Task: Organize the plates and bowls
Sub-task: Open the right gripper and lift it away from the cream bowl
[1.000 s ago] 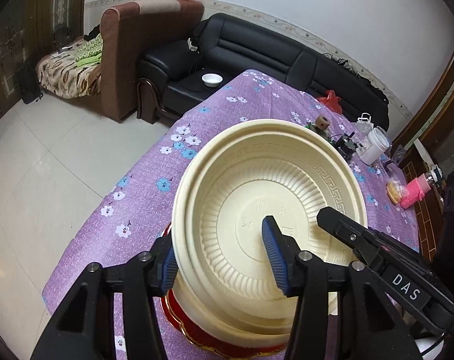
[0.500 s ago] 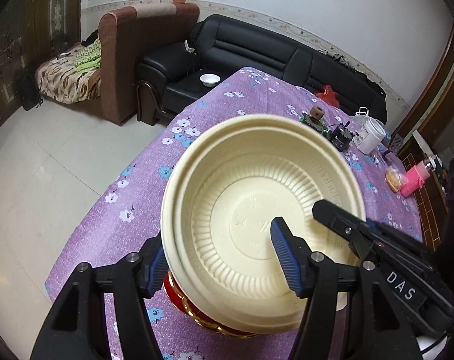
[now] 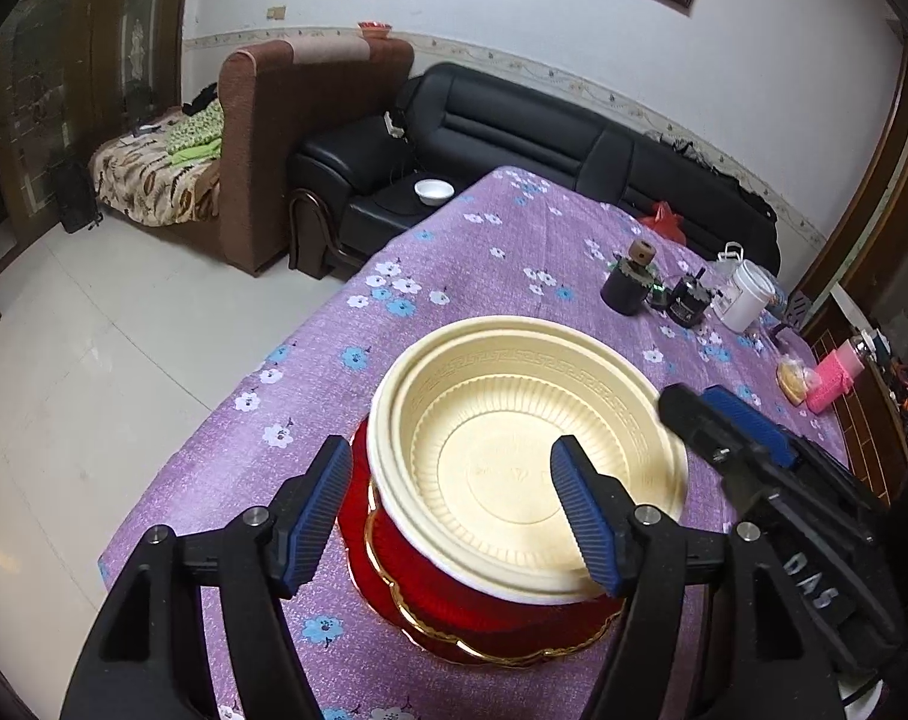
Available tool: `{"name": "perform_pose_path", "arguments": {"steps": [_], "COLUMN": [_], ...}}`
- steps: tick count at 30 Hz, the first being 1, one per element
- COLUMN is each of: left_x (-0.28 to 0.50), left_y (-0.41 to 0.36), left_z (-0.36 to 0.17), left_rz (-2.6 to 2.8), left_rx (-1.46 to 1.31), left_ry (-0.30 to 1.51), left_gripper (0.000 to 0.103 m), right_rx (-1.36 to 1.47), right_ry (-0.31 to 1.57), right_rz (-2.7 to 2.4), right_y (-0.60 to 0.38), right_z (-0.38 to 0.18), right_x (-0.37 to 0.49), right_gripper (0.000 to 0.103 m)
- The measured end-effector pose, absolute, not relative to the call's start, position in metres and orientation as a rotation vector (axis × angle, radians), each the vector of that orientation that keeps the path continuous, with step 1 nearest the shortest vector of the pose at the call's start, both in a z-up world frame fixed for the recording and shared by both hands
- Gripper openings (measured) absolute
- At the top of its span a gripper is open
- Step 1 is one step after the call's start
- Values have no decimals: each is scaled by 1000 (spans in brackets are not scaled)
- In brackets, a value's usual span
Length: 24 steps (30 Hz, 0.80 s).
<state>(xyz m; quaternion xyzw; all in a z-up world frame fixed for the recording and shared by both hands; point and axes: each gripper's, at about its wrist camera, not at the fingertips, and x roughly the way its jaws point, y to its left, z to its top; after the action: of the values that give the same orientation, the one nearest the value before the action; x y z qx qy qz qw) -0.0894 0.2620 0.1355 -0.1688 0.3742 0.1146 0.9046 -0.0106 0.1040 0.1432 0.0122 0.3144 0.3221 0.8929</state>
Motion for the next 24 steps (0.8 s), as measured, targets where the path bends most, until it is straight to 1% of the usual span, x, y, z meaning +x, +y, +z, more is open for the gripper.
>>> {"name": "perform_pose_path", "arguments": {"steps": [2, 5, 11, 14, 16, 18, 24], "left_x": [-98, -112, -141, -155, -163, -166, -163], "left_y": [261, 261, 248, 235, 223, 215, 187], "left_z": [138, 140, 142, 141, 139, 136, 120], "left_rz": [246, 279, 373, 410, 434, 454, 424], "left_rx": [-351, -344, -266, -217, -182, -157, -117], "left_ry": [744, 697, 609, 562, 534, 525, 589], "left_gripper": [69, 74, 78, 84, 93, 99, 100], "right_rx": [48, 94, 191, 222, 236, 253, 255], "right_ry": [627, 610, 635, 658, 673, 690, 698], "right_rz": [658, 643, 596, 576, 567, 552, 525], "right_y": [97, 79, 41, 25, 17, 10, -4], "right_z": [146, 145, 126, 116, 109, 101, 87], "right_x": [-16, -24, -37, -43, -46, -52, -72], "right_gripper": [51, 52, 53, 54, 54, 54, 54]}}
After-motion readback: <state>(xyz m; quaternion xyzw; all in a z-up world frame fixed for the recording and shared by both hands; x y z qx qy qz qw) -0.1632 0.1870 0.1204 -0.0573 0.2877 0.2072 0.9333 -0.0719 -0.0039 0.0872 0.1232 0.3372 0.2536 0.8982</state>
